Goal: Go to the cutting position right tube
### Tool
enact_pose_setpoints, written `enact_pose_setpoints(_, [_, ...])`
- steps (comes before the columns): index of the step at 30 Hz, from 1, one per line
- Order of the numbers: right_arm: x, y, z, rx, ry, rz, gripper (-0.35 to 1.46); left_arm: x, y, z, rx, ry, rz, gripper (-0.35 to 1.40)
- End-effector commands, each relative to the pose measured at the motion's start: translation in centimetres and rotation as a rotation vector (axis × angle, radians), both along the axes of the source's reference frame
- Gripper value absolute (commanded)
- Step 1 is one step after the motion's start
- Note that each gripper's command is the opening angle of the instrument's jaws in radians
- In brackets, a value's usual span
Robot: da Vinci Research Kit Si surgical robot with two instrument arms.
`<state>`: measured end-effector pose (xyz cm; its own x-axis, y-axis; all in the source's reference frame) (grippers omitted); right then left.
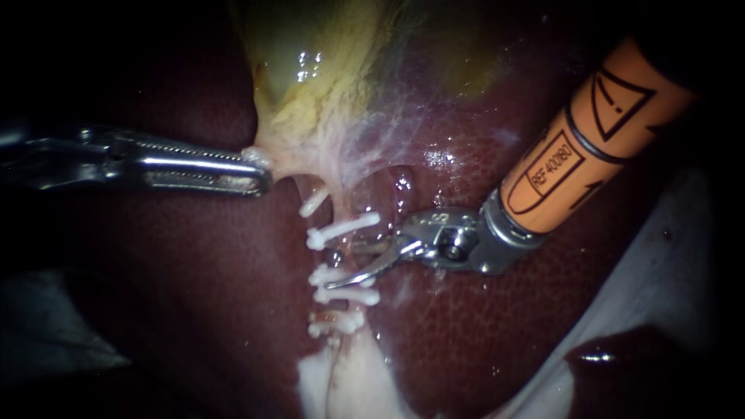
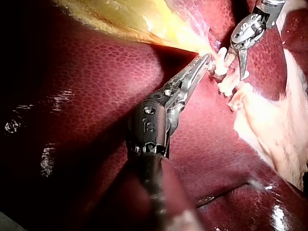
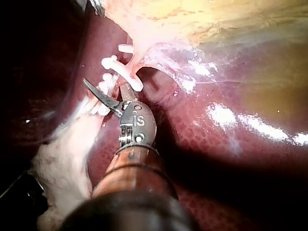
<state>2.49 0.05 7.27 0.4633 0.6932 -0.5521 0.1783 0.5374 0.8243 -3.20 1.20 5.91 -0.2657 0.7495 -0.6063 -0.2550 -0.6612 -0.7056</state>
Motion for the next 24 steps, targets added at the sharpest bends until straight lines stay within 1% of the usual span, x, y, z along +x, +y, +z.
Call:
enact_pose_setpoints(1, [0.03,-0.01,-0.01,0.003,0.006,-0.002,1.38,0.00,0.00,0.00,0.000,0.001,-0.001,-0.35])
enact_pose_setpoints(2, [0.05,-0.02,-0.03,0.004,0.010,-0.003,1.37,0.00,0.00,0.00,0.000,0.001,-0.001,-0.35])
enact_pose_setpoints(5, [0.17,-0.04,-0.06,0.005,0.018,0.009,1.37,-0.01,0.00,0.00,0.000,0.001,-0.001,-0.35])
enact_pose_setpoints(10, [0.35,-0.05,-0.10,0.019,0.018,0.050,1.38,-0.02,0.00,0.01,0.000,0.001,-0.001,-0.35])
enact_pose_setpoints(11, [0.37,-0.05,-0.10,0.022,0.013,0.057,1.38,-0.02,0.00,0.01,0.000,0.001,-0.001,-0.35])
enact_pose_setpoints(16, [0.46,-0.04,-0.11,0.020,0.000,0.085,1.40,-0.03,0.00,0.01,0.000,0.001,-0.002,-0.35])
enact_pose_setpoints(21, [0.46,-0.02,-0.14,0.027,-0.003,0.087,1.42,-0.03,0.00,0.01,0.000,0.001,-0.002,-0.35])
enact_pose_setpoints(24, [0.46,-0.02,-0.20,0.030,-0.002,0.087,1.42,-0.03,0.00,0.01,0.000,0.001,-0.002,-0.35])
